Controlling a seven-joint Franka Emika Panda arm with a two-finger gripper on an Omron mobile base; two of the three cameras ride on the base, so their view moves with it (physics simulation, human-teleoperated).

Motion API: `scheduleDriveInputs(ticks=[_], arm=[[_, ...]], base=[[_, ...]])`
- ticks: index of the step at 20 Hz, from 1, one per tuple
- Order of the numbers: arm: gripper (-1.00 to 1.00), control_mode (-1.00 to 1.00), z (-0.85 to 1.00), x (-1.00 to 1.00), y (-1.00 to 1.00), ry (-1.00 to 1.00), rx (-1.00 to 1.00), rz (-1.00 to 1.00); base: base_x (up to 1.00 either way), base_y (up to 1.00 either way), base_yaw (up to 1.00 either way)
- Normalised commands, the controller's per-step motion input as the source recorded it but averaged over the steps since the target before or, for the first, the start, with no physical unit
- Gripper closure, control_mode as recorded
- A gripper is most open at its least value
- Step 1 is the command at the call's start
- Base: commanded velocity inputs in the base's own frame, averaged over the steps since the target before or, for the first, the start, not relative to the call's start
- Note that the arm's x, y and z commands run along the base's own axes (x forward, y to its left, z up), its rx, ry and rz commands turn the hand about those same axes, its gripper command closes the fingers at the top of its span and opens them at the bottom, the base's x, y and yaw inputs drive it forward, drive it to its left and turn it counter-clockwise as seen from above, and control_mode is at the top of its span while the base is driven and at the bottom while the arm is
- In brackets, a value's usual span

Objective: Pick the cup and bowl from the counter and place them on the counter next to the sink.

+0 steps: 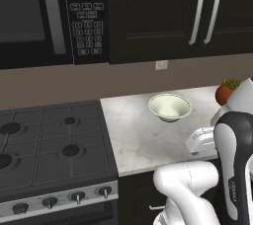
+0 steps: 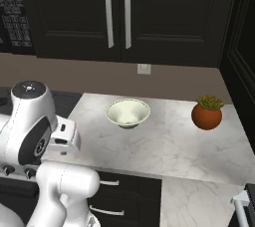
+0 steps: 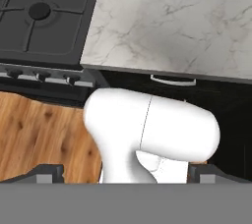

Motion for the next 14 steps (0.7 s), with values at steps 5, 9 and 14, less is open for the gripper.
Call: scheduleDriveInputs(ticks=[5,9,14], arm=[[-1.00,-1.00,-0.09,0.30,-0.10,-0.17,0.00,-0.02],[-1.00,-1.00,-0.19,0.43,-0.43,-0.04,0.00,-0.11],[-1.00,-1.00,-0.10,0.56,-0.57,0.00,0.00,-0.19]], base=[[0.00,0.00,0.00],[0.00,0.00,0.00],[0.00,0.00,0.00]])
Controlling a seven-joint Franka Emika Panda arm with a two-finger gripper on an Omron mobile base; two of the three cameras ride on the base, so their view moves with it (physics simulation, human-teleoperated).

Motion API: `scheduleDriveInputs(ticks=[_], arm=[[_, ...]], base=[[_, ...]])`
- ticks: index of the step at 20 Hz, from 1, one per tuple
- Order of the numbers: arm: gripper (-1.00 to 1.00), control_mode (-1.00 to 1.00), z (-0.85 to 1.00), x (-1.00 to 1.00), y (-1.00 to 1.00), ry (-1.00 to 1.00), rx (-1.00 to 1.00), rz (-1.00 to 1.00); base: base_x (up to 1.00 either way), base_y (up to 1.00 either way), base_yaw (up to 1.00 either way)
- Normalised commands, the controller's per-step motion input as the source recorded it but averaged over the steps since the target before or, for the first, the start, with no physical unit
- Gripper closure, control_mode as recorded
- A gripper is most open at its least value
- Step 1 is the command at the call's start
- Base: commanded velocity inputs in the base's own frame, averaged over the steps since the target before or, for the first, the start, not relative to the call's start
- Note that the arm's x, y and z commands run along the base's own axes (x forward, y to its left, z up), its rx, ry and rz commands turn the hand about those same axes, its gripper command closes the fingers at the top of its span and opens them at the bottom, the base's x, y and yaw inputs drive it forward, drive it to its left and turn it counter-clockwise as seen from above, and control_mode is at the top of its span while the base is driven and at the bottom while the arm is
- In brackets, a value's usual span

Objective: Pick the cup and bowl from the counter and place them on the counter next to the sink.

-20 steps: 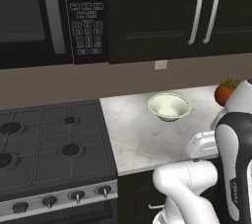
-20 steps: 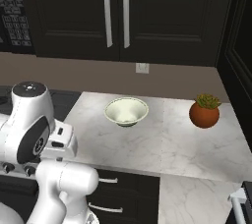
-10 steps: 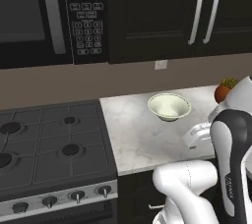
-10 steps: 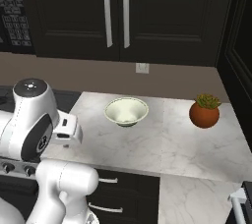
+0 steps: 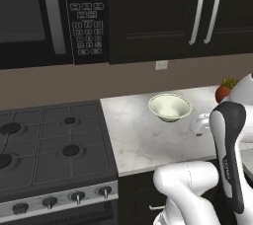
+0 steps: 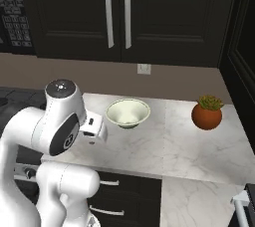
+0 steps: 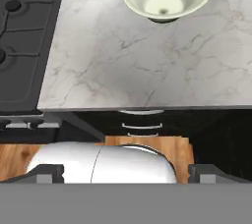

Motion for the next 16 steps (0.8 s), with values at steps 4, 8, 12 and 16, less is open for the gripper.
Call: scheduleDriveInputs(ticks=[4,8,12,16], arm=[[-1.00,-1.00,-0.08,0.68,-0.49,0.05,0.00,-0.27],[-1.00,-1.00,-0.18,0.67,-0.41,0.06,0.00,-0.30],[-1.00,-1.00,-0.17,0.56,-0.37,0.07,0.00,-0.27],[-1.00,-1.00,-0.17,0.31,-0.44,0.01,0.03,-0.16]], base=[[0.00,0.00,0.00],[0.00,0.00,0.00],[0.00,0.00,0.00],[0.00,0.00,0.00]])
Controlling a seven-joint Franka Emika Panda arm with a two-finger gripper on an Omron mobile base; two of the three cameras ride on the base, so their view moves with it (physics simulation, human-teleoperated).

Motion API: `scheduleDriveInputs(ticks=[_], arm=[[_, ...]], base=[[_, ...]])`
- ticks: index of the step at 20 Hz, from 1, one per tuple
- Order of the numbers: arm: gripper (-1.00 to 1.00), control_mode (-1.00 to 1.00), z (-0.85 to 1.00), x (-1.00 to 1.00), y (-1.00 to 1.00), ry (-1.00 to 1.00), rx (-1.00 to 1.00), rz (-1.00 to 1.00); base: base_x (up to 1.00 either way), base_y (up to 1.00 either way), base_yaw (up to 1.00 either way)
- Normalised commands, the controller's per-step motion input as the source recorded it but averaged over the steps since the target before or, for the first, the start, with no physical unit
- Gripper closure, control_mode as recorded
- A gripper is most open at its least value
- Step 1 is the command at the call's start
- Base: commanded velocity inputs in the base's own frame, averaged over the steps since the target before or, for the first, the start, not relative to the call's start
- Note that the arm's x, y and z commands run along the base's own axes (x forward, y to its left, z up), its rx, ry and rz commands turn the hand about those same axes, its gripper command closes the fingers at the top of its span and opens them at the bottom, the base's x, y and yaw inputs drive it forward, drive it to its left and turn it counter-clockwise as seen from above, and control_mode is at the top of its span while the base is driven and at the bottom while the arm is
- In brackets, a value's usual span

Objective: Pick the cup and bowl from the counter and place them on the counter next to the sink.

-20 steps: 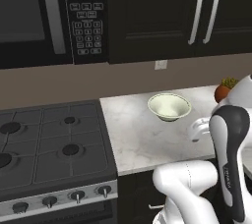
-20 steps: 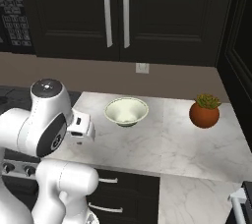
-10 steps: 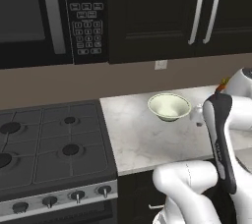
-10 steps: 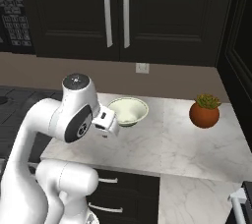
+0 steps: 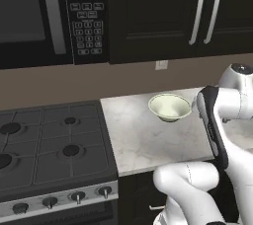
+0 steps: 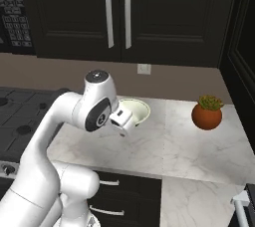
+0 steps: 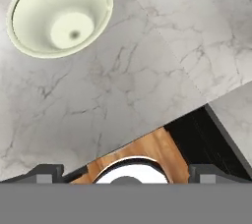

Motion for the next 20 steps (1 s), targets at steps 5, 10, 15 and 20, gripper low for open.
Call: scheduleDriveInputs(ticks=[5,10,15,20], arm=[[-1.00,-1.00,-0.29,0.26,-0.58,0.00,0.13,-0.01],[-1.00,-1.00,-0.17,0.28,-0.41,-0.05,0.19,0.00],[-1.00,-1.00,-0.01,0.50,-0.17,-0.01,0.10,0.00],[-1.00,-1.00,0.00,0.52,0.00,0.00,0.02,0.00]], base=[[0.00,0.00,0.00],[0.00,0.00,0.00],[0.00,0.00,0.00],[0.00,0.00,0.00]])
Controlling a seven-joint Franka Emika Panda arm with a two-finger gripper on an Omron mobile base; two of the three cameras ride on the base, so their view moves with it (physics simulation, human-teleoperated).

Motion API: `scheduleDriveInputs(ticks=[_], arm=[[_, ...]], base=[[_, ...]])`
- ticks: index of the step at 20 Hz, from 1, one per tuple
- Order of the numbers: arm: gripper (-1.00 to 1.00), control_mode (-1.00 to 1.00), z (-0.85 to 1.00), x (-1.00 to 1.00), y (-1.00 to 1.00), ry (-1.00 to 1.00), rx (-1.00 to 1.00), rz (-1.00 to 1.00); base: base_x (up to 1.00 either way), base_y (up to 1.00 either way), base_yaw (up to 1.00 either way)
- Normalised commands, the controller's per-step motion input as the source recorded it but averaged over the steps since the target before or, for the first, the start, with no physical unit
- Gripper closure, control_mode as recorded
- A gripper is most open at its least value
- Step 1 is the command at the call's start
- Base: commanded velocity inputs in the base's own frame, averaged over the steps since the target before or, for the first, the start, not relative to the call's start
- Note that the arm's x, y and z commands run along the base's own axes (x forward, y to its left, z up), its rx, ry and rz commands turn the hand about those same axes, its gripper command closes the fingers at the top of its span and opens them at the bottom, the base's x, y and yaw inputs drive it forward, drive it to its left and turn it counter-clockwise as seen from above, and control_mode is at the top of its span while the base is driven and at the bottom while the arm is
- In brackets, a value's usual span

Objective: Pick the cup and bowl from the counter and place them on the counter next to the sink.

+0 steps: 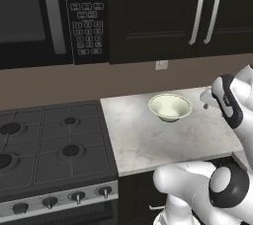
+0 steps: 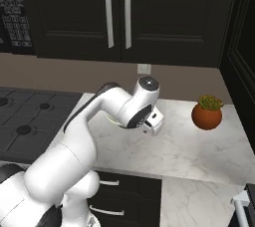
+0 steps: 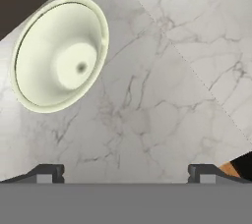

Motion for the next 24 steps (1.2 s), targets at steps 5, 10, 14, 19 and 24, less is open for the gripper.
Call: scheduleDriveInputs(ticks=[5,10,14,19,24], arm=[[-1.00,-1.00,-0.06,0.54,0.00,0.00,0.00,0.00],[-1.00,-1.00,-0.25,0.38,0.00,0.00,0.00,0.00],[-1.00,-1.00,-0.28,0.38,0.00,-0.01,0.00,0.00],[-1.00,-1.00,-0.19,0.37,0.02,-0.04,0.00,0.00],[-1.00,-1.00,-0.16,0.36,0.07,-0.04,0.00,-0.02]], base=[[0.00,0.00,0.00],[0.00,0.00,0.00],[0.00,0.00,0.00],[0.00,0.00,0.00],[0.00,0.00,0.00]])
